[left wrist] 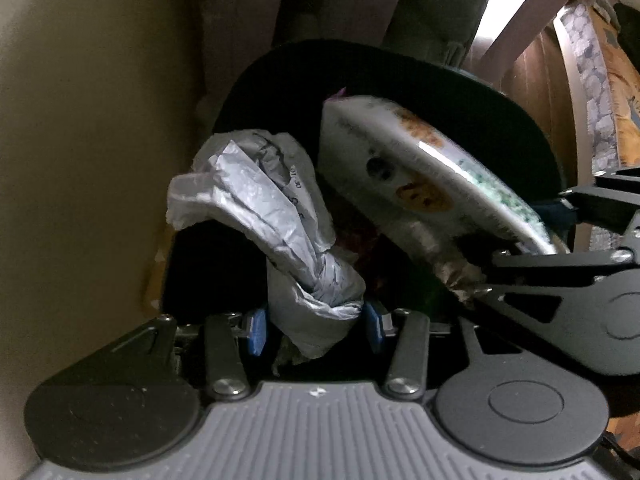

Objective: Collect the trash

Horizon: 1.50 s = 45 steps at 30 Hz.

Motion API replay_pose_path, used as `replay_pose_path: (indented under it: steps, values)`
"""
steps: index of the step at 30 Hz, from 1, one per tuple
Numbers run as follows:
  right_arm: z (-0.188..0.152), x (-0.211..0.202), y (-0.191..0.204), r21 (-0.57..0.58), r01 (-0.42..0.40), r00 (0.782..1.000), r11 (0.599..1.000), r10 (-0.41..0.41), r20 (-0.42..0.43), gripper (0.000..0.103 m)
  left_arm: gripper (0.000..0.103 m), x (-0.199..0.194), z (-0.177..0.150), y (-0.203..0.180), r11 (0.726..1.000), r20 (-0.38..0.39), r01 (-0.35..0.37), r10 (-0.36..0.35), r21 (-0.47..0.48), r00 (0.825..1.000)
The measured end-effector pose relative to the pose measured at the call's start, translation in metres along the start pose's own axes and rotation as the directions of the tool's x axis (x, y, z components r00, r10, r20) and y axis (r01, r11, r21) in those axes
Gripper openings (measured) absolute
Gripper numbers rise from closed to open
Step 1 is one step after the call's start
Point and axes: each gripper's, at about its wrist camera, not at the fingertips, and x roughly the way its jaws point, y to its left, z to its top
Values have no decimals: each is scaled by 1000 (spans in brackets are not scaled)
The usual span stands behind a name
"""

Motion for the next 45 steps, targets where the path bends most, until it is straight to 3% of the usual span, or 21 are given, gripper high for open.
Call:
replay_pose_path:
  steps: [7,10,13,20,25,29,38,42,45]
  values:
    - [-4,-10,3,-21,-12,1000,1000,12,-9,39,49,13,5,1,999,-22,38,-39,-30,999]
    - [-9,-12,1,-30,-25,1000,999,25,4,41,63,14,1,3,998,-9,44,-44,-47,999]
    - [-16,-18,-4,-34,-44,999,998,45,25,51,64,10,-4,3,996,16,59,-58,-67,998]
    - [-35,-52,-10,-63,-113,986,992,119,113,56,64,-24,-29,0,993,112,38,-25,-116,993]
    - [-54,-80,-16,-91,-161,968,983,175,177,58,64,-58,-54,-8,987,182,-8,38,-159,983]
    - [-72,-111,-24,-133,-194,944,972,222,243,61,64,-93,-79,-22,985,272,-40,86,-169,958]
    - [-116,-187,-44,-219,-246,864,944,316,392,64,64,-178,-139,-60,976,457,-84,169,-201,873]
    - [-137,-214,-52,-243,-269,819,932,354,451,71,76,-205,-165,-73,970,509,-73,184,-231,840]
    - [-155,-231,-56,-256,-283,788,924,376,487,75,77,-225,-184,-82,965,536,-66,197,-253,821]
